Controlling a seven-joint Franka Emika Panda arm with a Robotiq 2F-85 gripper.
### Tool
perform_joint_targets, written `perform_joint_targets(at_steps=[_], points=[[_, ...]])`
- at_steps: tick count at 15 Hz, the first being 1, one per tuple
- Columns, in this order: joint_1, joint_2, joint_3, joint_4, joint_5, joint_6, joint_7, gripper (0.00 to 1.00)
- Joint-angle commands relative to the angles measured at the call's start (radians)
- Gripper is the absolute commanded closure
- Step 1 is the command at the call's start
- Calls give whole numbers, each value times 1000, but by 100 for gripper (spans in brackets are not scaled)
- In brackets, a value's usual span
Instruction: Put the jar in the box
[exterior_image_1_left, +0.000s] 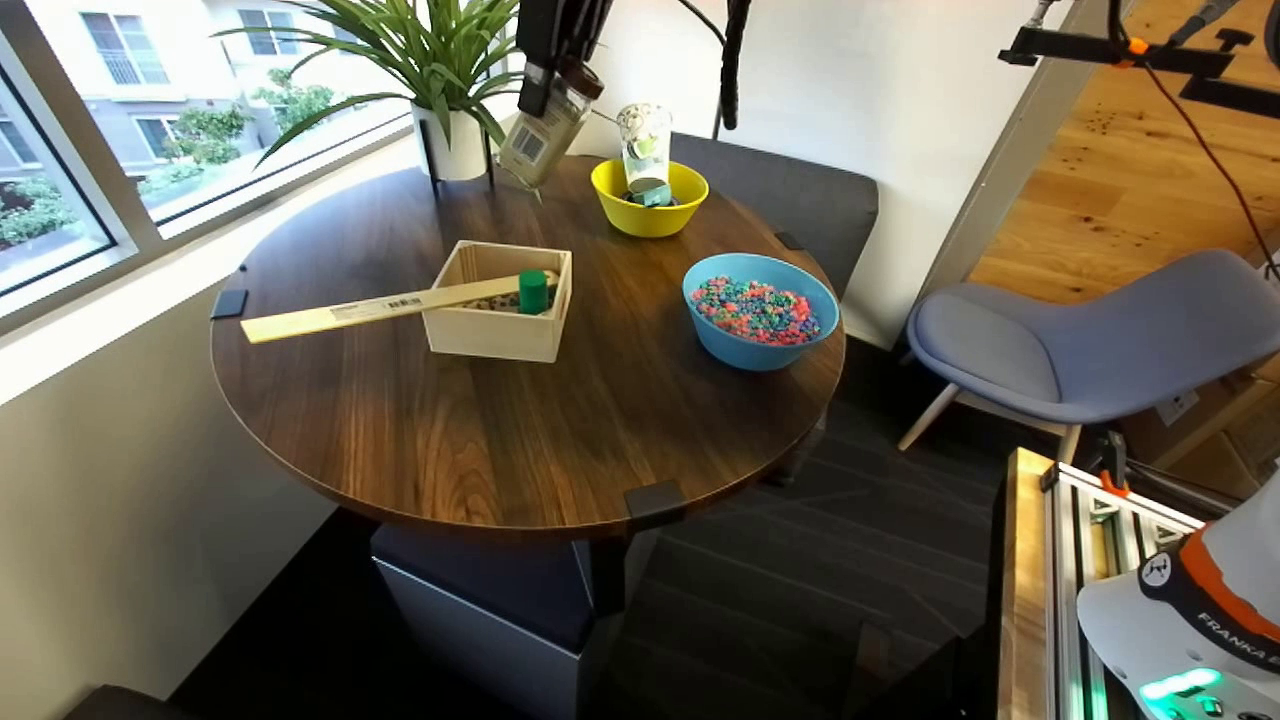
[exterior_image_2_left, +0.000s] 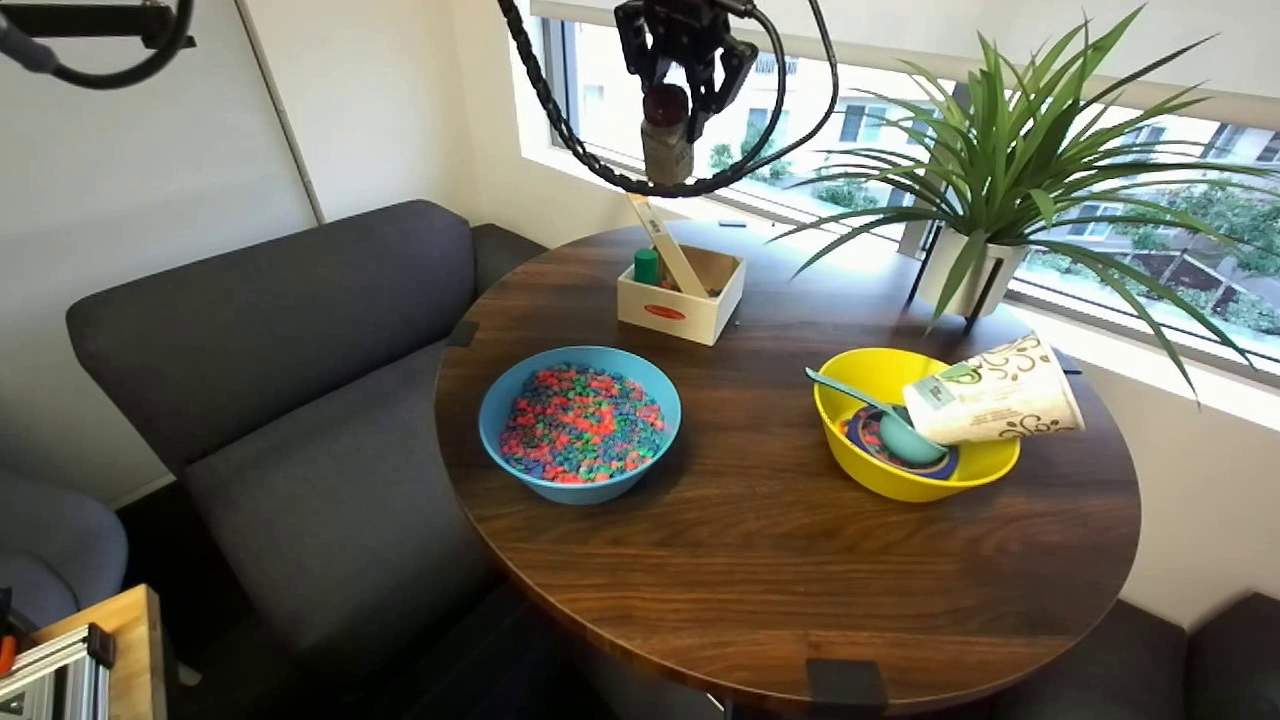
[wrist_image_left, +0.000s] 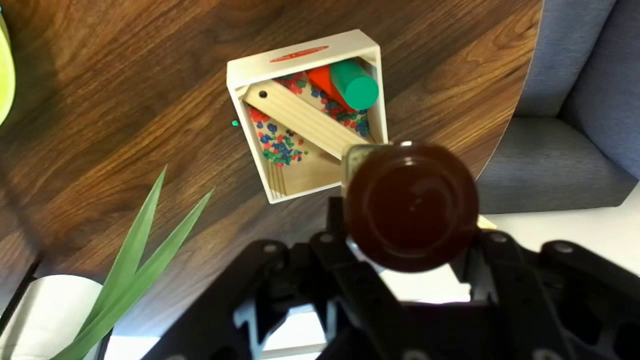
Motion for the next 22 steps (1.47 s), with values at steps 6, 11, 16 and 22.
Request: perform_joint_targets(at_steps=[6,11,16,22], points=[[106,145,-3,105,-90,69,56,77],[121,168,-1,93,-103,81,61,52],[146,219,-27,142,-151,132,94,77],[204,301,-102,202,-311,204,170,77]])
